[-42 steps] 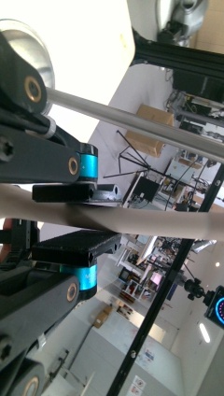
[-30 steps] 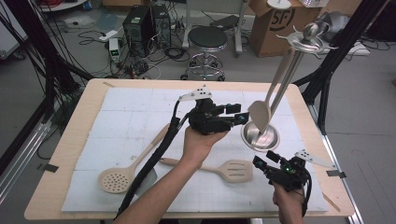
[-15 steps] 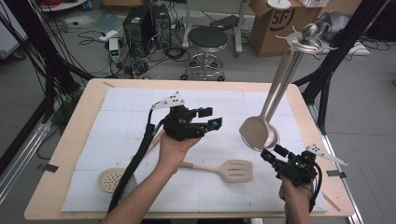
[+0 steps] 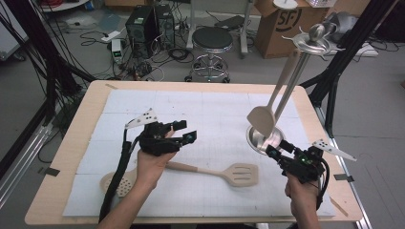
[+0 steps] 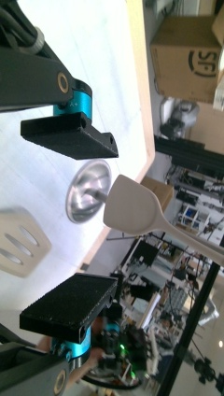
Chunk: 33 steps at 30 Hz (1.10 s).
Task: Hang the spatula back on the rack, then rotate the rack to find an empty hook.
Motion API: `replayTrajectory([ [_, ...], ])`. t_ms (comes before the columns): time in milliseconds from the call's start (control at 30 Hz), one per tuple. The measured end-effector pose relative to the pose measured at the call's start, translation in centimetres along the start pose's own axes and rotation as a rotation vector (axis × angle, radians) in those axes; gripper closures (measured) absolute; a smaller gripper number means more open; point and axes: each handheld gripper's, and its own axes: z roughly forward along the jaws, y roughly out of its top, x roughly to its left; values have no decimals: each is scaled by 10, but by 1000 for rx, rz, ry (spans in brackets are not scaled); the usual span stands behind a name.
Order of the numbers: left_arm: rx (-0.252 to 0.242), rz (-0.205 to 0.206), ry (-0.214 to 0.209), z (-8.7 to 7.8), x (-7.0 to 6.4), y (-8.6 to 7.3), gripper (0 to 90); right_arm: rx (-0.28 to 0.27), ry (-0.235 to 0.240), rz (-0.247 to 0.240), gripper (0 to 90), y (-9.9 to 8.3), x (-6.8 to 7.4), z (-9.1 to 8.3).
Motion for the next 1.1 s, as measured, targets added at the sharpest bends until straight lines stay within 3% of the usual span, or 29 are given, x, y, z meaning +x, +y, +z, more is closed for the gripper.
replayTrajectory([
  [67, 10, 8, 21, -6, 3, -6, 322, -1, 3, -1, 150, 1, 2, 2],
  [267, 1, -20, 56, -27, 13, -22, 321, -11, 16, -28, 150, 8, 13, 8],
  [467, 8, -40, 60, -53, 17, -38, 316, -14, 16, -56, 150, 18, 25, 10],
  [800, 15, -17, 72, -88, 7, -57, 309, -46, -2, -90, 150, 39, 39, 7],
  [1033, -16, 5, 67, -95, -1, -54, 302, -91, -35, -109, 153, 62, 41, 0],
  [1100, -21, -8, 66, -96, -2, -54, 302, -98, -47, -115, 160, 66, 43, -1],
])
